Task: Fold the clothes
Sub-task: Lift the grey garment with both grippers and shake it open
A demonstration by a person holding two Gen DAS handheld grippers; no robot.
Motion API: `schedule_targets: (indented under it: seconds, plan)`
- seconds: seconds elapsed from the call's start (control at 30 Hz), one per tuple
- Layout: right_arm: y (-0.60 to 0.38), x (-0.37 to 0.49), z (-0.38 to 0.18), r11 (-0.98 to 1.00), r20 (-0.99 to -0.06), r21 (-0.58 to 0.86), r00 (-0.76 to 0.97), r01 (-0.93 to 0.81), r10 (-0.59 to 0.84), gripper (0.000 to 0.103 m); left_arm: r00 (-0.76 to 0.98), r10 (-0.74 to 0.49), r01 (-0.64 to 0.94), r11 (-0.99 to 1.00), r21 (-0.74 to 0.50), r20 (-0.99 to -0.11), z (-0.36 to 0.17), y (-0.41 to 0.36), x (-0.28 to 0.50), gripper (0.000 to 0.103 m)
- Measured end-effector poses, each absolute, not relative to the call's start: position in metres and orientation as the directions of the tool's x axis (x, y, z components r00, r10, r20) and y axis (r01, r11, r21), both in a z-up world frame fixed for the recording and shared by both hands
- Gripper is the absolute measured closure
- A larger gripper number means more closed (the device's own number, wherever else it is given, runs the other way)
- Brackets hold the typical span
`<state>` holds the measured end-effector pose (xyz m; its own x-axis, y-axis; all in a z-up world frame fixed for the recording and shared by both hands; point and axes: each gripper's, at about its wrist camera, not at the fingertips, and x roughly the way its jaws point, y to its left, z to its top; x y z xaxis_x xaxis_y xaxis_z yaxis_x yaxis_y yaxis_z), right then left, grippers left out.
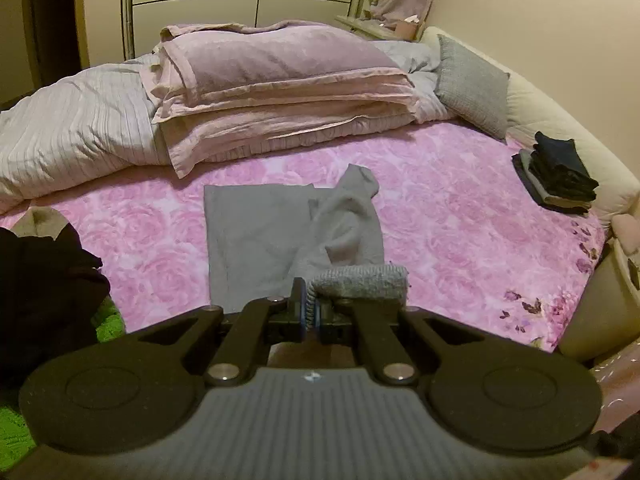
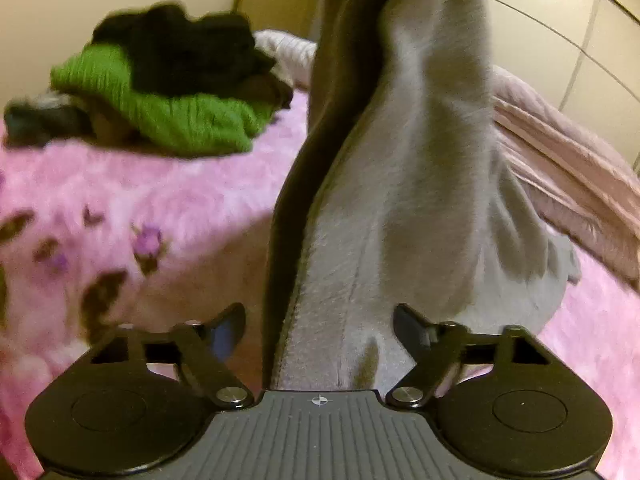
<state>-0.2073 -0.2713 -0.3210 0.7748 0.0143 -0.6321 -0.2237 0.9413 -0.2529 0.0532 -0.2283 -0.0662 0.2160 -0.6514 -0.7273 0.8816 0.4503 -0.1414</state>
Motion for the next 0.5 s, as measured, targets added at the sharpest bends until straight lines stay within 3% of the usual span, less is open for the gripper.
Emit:
schedule_targets:
  seconds: [0.13, 0.3, 0.5]
  plan:
    - [-0.291, -0.225, -0.298, 0.927, -0.639, -0.295, 0.769, -0.232, -0.011, 0.097, 0.235, -0.641, 0.882, 0.457, -0.117, -0.730, -0.067, -0.220, 0.055, 0.101]
    - [-0.365, -0.260, -0.217, 0.931, -0.686, -0.282, 0.728, -0.231, -0.027, 0.099, 0.226, -0.632, 0.909, 0.411, -0.074, -0.742, -0.051, -0.224, 0.041, 0.101]
    - [-0.507, -0.255, -0.060, 0.931, -0.682, -0.311, 0.727, -0.192, -0.078, 0.099, 0.208, -0.679, 0.937, 0.346, -0.057, -0.704, 0.000, -0.275, 0.034, 0.101]
